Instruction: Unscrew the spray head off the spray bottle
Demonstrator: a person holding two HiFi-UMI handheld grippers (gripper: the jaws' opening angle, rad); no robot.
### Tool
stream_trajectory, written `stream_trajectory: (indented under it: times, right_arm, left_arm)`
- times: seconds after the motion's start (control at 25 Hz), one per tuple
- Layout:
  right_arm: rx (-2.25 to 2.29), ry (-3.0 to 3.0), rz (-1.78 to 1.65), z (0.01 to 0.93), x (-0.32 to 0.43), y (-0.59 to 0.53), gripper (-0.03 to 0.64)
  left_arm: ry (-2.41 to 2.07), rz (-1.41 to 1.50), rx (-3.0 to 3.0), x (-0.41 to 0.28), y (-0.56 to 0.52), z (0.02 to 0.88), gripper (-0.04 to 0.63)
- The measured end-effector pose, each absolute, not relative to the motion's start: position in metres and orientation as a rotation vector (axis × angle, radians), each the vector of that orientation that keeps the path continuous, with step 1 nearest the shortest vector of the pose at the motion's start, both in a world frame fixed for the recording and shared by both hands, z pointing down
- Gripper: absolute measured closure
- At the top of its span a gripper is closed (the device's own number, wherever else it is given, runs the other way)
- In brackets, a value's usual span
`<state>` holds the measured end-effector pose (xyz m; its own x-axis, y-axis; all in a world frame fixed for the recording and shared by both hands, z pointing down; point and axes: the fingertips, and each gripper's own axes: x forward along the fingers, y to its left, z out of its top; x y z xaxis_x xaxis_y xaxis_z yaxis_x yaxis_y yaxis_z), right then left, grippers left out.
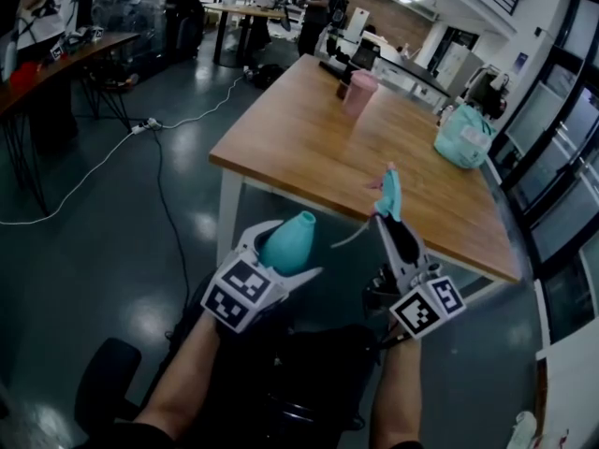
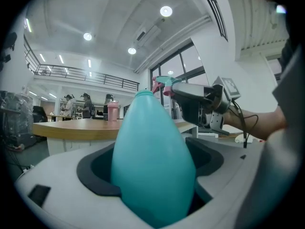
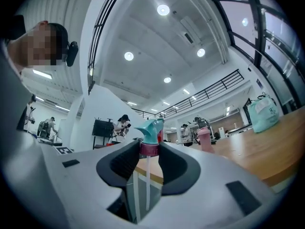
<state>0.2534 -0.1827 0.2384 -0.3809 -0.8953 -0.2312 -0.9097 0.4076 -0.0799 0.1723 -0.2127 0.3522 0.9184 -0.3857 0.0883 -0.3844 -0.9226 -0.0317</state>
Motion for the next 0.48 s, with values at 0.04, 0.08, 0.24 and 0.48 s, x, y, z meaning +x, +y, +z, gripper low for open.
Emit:
stream_trajectory:
  times: [0.04, 0.08, 0.24, 0.48]
  right_arm:
    - [-1.612, 2.427, 0.085, 0.243, 0.252, -0.184, 0.48]
    - [-1.635, 2.427, 0.084, 0.248, 0.25, -0.185, 0.48]
    - [-1.693, 2.446, 0.089, 0.262, 0.238, -0.187, 0.48]
    - [-1.734, 2.465, 0.11, 0.274, 0.226, -0.19, 0.482]
  left_arm:
    - [0.621, -0.142, -3.064, 0.172, -0.214, 0.351, 0.167]
    - [0.625, -0.137, -3.065, 0.171, -0.215, 0.35, 0.167]
    - [0.641, -0.116, -3.071, 0.168, -0.218, 0.347, 0.167]
    - [0.663, -0.121, -3.056, 0.163, -0.222, 0.347, 0.167]
